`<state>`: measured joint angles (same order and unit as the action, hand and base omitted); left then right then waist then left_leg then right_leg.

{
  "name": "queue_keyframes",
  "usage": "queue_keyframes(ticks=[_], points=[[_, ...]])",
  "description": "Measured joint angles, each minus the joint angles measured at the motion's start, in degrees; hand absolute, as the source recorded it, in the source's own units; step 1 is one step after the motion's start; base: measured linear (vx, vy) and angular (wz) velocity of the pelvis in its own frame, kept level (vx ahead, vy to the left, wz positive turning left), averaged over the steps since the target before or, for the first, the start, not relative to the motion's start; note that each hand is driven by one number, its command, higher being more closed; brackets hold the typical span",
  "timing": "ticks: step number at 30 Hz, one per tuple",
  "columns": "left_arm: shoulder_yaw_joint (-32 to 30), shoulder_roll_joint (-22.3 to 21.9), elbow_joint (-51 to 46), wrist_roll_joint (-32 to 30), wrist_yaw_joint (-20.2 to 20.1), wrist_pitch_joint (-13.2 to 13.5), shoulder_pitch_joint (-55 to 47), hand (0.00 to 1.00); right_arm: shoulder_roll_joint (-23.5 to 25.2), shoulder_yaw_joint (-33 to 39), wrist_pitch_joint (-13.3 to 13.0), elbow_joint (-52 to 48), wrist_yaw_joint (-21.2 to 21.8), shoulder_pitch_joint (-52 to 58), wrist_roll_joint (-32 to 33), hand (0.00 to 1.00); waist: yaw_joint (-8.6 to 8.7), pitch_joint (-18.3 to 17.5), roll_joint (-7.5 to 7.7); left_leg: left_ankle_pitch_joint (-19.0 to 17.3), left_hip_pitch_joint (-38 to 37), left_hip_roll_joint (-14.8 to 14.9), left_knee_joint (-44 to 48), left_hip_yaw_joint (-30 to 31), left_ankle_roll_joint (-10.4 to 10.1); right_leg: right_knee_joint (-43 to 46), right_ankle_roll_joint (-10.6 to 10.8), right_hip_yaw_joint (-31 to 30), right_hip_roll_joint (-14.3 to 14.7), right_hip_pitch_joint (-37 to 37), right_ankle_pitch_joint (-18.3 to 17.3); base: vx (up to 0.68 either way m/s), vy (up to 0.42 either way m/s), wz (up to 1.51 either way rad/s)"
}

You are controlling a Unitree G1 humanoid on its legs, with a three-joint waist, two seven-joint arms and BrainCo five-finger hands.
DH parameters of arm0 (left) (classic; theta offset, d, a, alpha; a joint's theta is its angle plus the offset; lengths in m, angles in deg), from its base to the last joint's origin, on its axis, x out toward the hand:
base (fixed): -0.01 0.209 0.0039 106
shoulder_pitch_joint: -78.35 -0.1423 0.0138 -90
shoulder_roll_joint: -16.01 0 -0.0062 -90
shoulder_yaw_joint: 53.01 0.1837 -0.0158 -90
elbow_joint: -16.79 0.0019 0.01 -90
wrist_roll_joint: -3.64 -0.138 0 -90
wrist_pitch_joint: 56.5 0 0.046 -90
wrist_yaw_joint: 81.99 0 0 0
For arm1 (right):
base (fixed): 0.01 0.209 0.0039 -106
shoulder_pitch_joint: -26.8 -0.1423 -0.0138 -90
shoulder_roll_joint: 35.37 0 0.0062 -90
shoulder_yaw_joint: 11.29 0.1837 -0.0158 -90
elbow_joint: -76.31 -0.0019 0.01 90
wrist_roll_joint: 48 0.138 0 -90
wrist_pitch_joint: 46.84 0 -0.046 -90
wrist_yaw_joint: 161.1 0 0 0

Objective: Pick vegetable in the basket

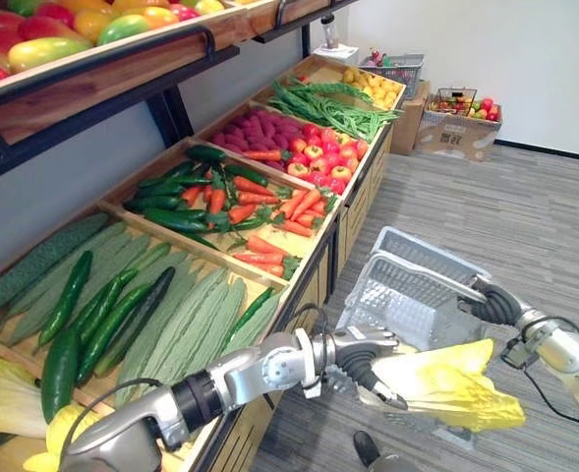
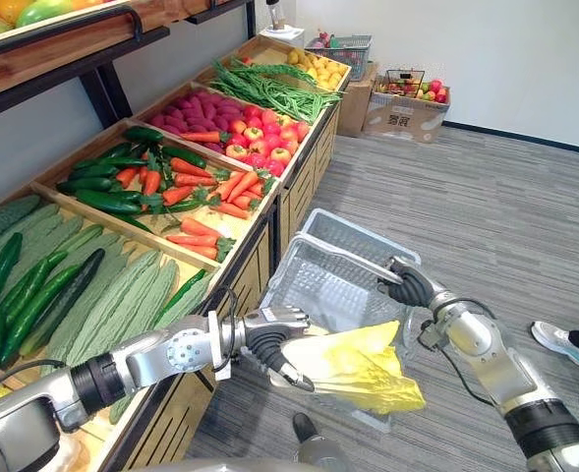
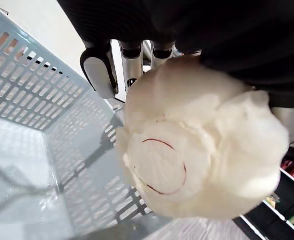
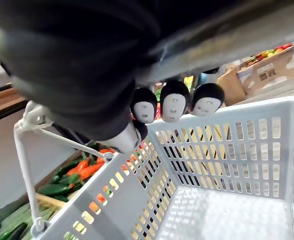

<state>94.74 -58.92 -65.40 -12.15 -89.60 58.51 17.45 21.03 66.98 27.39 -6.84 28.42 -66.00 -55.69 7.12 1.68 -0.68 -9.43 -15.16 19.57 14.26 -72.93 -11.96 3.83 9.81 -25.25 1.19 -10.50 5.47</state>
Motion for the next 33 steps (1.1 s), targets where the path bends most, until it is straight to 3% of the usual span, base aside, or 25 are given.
queue_keyframes(ticks=[12, 13, 24, 29, 33], points=[[-0.55, -4.85, 12.15, -7.41, 1.15, -0.15, 0.44, 1.00, -2.41, -5.47, -1.21, -6.40, 6.18, -0.22, 4.19, 1.00, 0.51, -1.19, 0.38, -0.38, -0.02, -0.01, 0.33, -1.69, -0.38, 0.30, -0.18, -1.58, 0.88, -1.26, 0.13, -0.06, 0.010, -0.08], [-1.37, -5.26, 13.54, -8.20, 1.43, -0.21, 0.45, 0.00, -2.49, -5.79, -1.21, -6.45, 6.50, -0.22, 4.25, 1.00, 0.62, -1.25, 0.47, -0.40, -0.04, 0.00, 0.38, -1.74, -0.40, 0.29, -0.18, -1.67, 0.90, -1.28, 0.13, -0.05, 0.019, -0.07], [-5.09, -8.09, 22.50, -14.74, 4.93, -0.69, 0.61, 0.00, -3.86, -10.20, -1.22, -8.83, 8.49, -0.28, 6.63, 1.00, 0.84, -1.26, 0.86, -1.06, 0.06, 1.18, 2.28, -1.84, -0.01, -0.90, -0.22, -1.37, 0.82, -1.28, 0.17, -0.04, 0.016, -0.01], [-6.51, -8.56, 22.06, -14.49, 4.93, -0.70, 0.94, 0.00, -3.73, -9.90, -1.21, -8.71, 8.46, -0.30, 6.65, 1.00, 0.81, -1.12, 1.08, -1.05, 0.43, 1.17, 1.96, -0.59, 0.01, -0.77, -0.22, 0.01, 0.37, -0.88, 0.17, -0.05, 0.003, 0.13], [-9.30, -9.46, 14.47, -11.29, 5.01, -1.50, 1.20, 0.00, 0.79, -4.47, -1.21, -6.48, 8.32, 2.77, 6.40, 1.00, 0.37, -0.65, 1.79, -1.05, 1.43, 0.92, 1.63, 1.79, 0.21, -0.47, -0.22, 2.36, -0.75, -0.03, 0.16, -0.07, -0.003, 0.29]])
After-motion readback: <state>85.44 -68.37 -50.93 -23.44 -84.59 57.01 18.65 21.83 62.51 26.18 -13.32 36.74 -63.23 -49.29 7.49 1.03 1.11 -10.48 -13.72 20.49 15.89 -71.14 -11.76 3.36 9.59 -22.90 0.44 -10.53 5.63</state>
